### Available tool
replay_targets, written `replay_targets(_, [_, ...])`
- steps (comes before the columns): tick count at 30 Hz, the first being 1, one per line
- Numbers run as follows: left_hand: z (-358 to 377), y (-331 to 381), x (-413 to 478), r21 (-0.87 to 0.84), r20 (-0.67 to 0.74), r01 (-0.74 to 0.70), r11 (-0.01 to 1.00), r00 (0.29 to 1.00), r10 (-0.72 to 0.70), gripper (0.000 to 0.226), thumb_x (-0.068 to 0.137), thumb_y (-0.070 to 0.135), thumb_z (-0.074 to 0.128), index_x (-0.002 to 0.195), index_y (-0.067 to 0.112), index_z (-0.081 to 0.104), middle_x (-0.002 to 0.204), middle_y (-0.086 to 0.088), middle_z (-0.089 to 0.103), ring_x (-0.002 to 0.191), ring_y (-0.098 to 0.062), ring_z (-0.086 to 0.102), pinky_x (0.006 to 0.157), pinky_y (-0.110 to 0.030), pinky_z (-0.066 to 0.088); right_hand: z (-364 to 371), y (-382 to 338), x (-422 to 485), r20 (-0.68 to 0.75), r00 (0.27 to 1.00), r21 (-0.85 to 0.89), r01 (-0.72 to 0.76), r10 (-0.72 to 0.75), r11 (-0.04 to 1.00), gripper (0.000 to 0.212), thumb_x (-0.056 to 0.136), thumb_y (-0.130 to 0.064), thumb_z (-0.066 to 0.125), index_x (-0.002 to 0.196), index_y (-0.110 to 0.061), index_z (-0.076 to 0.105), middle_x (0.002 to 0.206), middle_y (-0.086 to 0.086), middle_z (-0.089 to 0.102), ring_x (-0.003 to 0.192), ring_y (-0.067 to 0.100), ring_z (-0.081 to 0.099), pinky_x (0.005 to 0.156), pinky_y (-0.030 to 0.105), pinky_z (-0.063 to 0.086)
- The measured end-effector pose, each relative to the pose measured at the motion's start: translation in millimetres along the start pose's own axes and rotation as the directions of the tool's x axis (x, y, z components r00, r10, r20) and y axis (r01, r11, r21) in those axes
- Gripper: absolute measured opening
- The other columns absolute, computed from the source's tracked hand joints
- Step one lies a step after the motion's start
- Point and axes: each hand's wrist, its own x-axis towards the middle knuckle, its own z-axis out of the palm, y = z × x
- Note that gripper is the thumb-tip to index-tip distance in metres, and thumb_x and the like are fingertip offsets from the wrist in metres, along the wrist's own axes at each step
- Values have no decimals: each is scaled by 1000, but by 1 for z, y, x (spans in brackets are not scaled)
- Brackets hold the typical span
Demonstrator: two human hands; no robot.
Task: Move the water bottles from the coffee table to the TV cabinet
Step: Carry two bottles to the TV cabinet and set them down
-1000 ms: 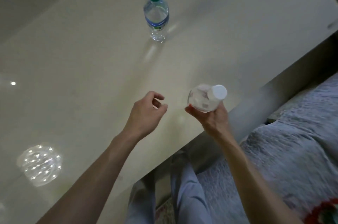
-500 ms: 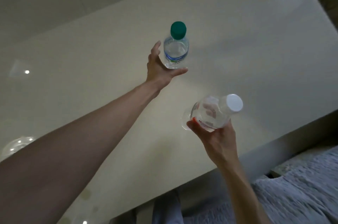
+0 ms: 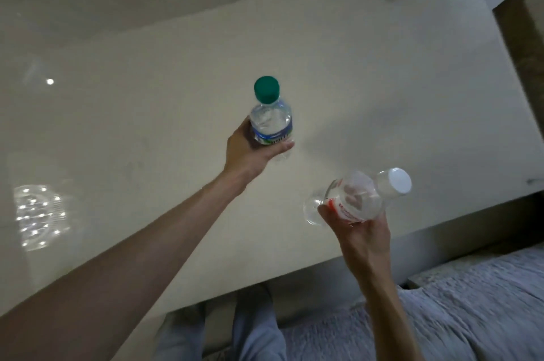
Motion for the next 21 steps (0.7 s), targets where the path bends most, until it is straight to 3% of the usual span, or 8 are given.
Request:
replay_targets(3, [-32,17,-42,-49,-2,32,998,999,-32,61,60,28,90,114,23,62,101,12,72,84,7,67,68,-4,50,-8,-33,-11,49,998,-17,31,-30,999,69,70,-35,85,128,-28,48,113,-7,64,102,14,63,93,42,53])
replay_targets(6, [-60,42,-83,-74,-32,8,997,999,-11,62,60,29,89,114,27,60,101,15,71,87,4,67,74,-11,52,-13,-73,-25,123,991,-27,57,-54,998,68,71,-36,84,129,-29,48,112,-7,66,101,12,64,92,38,53])
replay_targets(10, [-97,83,-135,-81,-75,-40,996,997,34,67,59,30,90,117,28,57,104,16,68,95,1,65,83,-20,53,-19,-132,-47,188,977,-66,112,-98,992,67,66,-46,82,122,-29,50,109,-8,67,98,11,65,83,33,53])
replay_targets(14, [-137,109,-187,-98,-115,-71,993,992,60,71,59,26,89,121,26,55,109,14,67,99,-2,64,85,-20,52,-21,-181,-82,249,955,-82,184,-159,980,65,68,-43,82,120,-26,47,107,-8,67,94,10,67,71,26,53])
replay_targets(18, [-184,122,-241,-99,-184,-97,990,980,78,64,61,25,88,116,29,56,102,20,66,91,3,65,72,-5,51,-9,-220,-121,308,924,-54,255,-227,965,67,67,-43,83,121,-21,50,106,-5,69,92,11,69,75,31,57])
replay_targets(21, [-224,122,-281,-103,-279,-123,987,956,90,60,61,25,88,112,32,57,97,22,66,83,10,64,66,-3,49,9,-243,-156,319,910,-33,289,-264,957,71,63,-46,82,122,-20,51,106,-4,68,93,11,69,75,31,59])
